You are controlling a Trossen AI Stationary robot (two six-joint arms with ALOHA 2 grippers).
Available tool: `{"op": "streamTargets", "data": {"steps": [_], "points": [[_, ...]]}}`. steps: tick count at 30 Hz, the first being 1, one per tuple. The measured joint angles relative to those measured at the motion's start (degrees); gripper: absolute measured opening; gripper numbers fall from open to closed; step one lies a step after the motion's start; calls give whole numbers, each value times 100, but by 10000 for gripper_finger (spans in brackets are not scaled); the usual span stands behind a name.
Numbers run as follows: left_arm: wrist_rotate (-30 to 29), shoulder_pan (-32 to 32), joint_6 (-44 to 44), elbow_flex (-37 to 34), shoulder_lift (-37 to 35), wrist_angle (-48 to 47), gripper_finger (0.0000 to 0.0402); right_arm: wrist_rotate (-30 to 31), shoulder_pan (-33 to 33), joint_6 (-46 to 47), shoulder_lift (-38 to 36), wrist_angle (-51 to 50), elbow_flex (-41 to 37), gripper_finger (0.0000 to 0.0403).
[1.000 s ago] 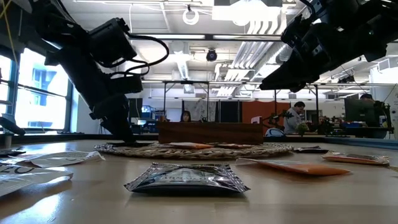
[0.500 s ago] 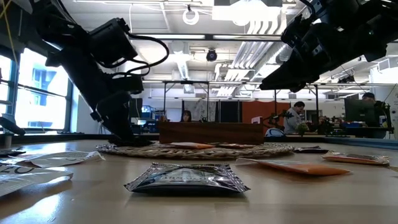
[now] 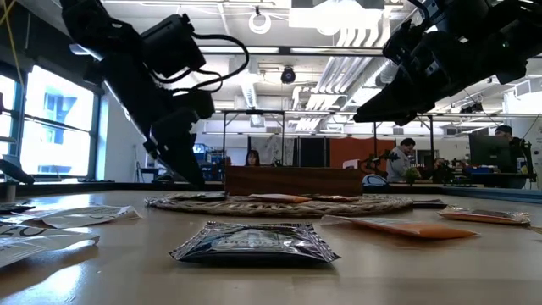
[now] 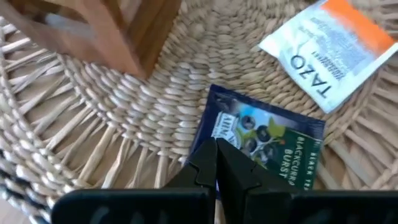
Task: Pick & Place Tea
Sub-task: Put the violet tea bag into the left section of the brown wooden organizer
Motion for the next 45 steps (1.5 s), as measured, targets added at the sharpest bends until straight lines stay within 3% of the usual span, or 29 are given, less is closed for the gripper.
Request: {"op": "streamTargets", "data": {"steps": [10,16,23,28,33,36,41,45], "points": [[-101,0,528,11,-13,-33,17,0,-2,7,0,0,0,138],[-112,2,1239,22,-22,329,93,0,-2,11,-2,-2,0,138],[-203,4,1310,27,345,345,206,0,-2,15,-2,-2,0,138],[-250,2,1287,59,741,577,235,0,-2,15,-2,-4,0,138],[30,8,1154,66,841,562,205,0,-2,15,-2,-4,0,138],[483,73,918,63,841,493,161,0,-2,15,-2,-4,0,138],[1717,285,711,59,848,496,74,0,-2,15,-2,-4,0,138],[1956,370,695,48,857,517,12,-13,0,15,-2,-4,0,138]]}}
